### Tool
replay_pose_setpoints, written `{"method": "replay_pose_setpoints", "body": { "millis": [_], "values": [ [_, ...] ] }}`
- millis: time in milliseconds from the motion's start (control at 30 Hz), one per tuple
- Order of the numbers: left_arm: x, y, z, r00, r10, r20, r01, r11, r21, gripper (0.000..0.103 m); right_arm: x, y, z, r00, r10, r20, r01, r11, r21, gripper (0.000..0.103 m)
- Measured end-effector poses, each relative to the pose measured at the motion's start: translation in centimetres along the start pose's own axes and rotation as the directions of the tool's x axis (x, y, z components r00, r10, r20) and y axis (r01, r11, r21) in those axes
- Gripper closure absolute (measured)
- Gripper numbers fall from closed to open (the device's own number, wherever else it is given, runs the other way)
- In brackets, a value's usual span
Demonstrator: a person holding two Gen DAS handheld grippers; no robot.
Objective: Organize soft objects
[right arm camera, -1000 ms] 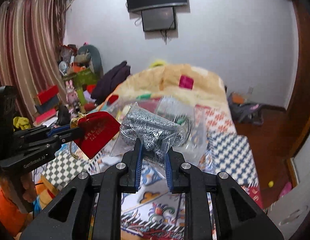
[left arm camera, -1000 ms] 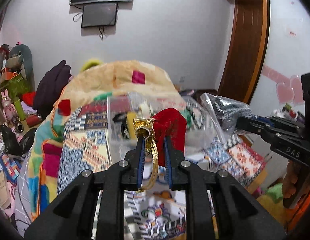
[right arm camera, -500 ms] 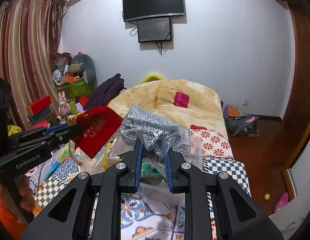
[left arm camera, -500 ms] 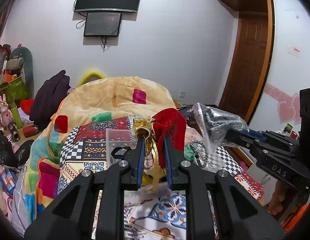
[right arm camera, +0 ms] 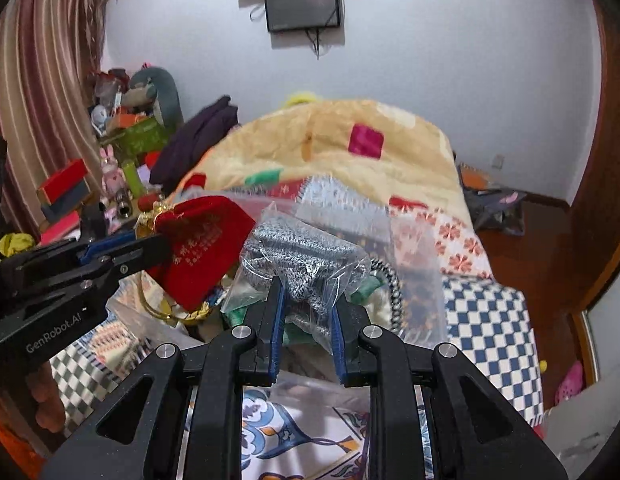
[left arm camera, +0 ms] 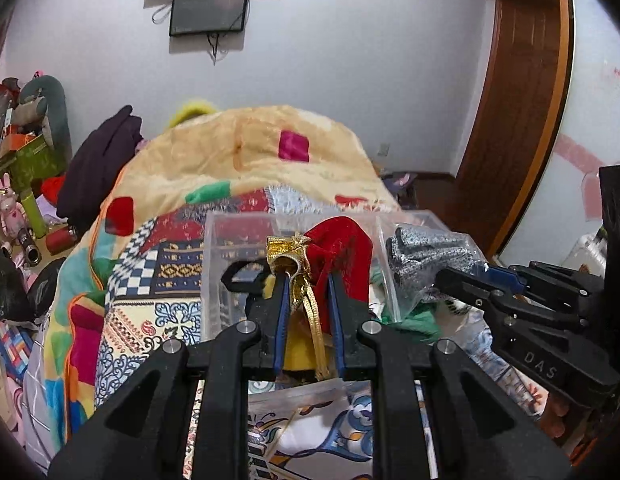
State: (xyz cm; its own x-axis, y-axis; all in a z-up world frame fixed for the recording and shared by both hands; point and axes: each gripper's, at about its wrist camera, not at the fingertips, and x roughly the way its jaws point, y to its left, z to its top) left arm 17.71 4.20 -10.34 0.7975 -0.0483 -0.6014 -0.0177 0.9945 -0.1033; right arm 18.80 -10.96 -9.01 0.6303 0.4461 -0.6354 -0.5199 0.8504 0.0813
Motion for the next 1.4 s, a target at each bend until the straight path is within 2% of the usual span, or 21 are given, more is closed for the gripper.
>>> {"method": "replay_pose_setpoints", "body": {
  "millis": [167, 267, 333, 433, 567, 767, 967, 1067, 1300, 1400],
  "values": [
    [1.9, 0.0, -0.5, 0.999, -0.002, -0.044, 0.002, 1.0, 0.017, 0.085, 1.2, 0.6, -0.2, 0.999, -0.003, -0.033, 0.002, 1.0, -0.025, 0.082],
    [2.2, 0.1, -0.8, 0.998, -0.001, -0.06, 0.002, 1.0, 0.015, 0.081, 1.2, 0.8, -0.2, 0.999, -0.015, -0.037, 0.013, 0.999, -0.04, 0.081],
    [2.0, 0.3, -0.9, 0.998, 0.0, -0.059, 0.001, 1.0, 0.01, 0.073, 1.4, 0.8, -0.2, 0.999, -0.009, -0.042, 0.008, 0.999, -0.039, 0.075],
    [1.3, 0.6, -1.0, 0.999, -0.004, -0.048, 0.003, 1.0, -0.002, 0.067, 1.0, 0.5, -0.1, 0.999, 0.008, -0.039, -0.009, 1.0, -0.024, 0.063],
    [0.1, 0.7, -0.8, 1.0, 0.0, -0.027, 0.0, 1.0, -0.005, 0.066, -0.3, 0.6, 0.1, 1.0, 0.016, -0.015, -0.016, 1.0, -0.025, 0.059],
    [-4.0, 0.5, 0.0, 0.998, -0.023, 0.055, 0.023, 1.0, -0.014, 0.064, -3.3, 0.9, 0.8, 0.998, 0.017, 0.056, -0.015, 0.999, -0.032, 0.059],
    [-9.0, -0.5, 0.9, 0.985, -0.027, 0.17, 0.027, 1.0, 0.003, 0.058, -7.7, 1.1, 1.7, 0.986, 0.035, 0.163, -0.031, 0.999, -0.027, 0.059],
    [-11.5, -1.2, 1.1, 0.973, -0.036, 0.228, 0.032, 0.999, 0.021, 0.051, -9.6, 1.4, 2.0, 0.978, 0.038, 0.207, -0.032, 0.999, -0.031, 0.058],
    [-15.9, -3.3, 0.8, 0.945, -0.045, 0.324, 0.022, 0.997, 0.075, 0.028, -13.2, 2.0, 1.5, 0.955, 0.026, 0.294, -0.016, 0.999, -0.037, 0.045],
    [-16.7, -3.8, 0.5, 0.939, -0.041, 0.342, 0.013, 0.997, 0.082, 0.019, -14.0, 2.0, 1.2, 0.948, 0.021, 0.318, -0.011, 0.999, -0.033, 0.036]
  ]
}}
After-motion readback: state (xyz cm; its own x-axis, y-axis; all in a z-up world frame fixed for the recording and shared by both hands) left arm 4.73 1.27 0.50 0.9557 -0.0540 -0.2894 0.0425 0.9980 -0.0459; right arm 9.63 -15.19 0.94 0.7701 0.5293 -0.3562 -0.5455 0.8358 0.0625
